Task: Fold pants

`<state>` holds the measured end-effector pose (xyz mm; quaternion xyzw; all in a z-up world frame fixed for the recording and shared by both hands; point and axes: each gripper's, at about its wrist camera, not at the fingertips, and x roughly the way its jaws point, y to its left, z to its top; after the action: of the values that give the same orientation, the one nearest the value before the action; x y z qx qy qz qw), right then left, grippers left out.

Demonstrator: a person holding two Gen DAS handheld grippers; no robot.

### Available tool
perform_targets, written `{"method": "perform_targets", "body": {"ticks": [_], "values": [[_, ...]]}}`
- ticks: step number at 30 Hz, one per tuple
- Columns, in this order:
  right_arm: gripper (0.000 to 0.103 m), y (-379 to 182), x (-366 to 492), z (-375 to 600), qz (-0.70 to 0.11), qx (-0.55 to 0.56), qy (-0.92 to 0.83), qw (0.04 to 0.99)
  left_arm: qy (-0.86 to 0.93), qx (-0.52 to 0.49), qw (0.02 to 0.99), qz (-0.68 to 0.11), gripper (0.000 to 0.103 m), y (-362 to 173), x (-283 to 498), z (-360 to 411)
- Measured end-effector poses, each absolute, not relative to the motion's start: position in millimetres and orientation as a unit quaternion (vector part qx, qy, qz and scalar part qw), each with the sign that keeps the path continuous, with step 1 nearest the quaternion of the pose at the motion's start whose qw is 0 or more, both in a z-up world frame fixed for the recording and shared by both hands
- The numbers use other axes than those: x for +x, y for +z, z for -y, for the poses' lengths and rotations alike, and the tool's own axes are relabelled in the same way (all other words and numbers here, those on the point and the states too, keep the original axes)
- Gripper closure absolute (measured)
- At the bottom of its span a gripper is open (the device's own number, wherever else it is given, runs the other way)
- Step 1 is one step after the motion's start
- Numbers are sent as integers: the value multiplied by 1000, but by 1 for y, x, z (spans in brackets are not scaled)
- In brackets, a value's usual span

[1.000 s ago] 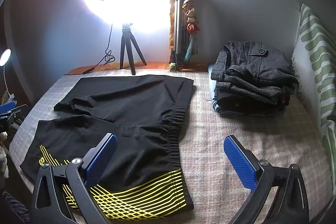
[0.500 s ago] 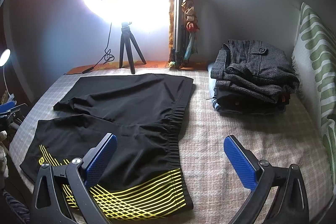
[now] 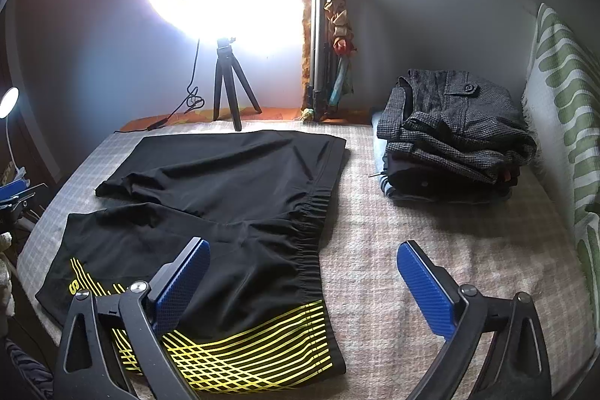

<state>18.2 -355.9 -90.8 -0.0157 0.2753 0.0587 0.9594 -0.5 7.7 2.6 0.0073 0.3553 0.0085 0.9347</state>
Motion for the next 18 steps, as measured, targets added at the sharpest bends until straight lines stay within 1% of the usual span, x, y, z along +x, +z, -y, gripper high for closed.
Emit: {"method": "perform_targets", "body": {"ticks": [18], "values": [[4, -93, 17, 354, -277, -18, 62, 959, 11, 9, 934, -358, 0, 0, 0, -9]]}}
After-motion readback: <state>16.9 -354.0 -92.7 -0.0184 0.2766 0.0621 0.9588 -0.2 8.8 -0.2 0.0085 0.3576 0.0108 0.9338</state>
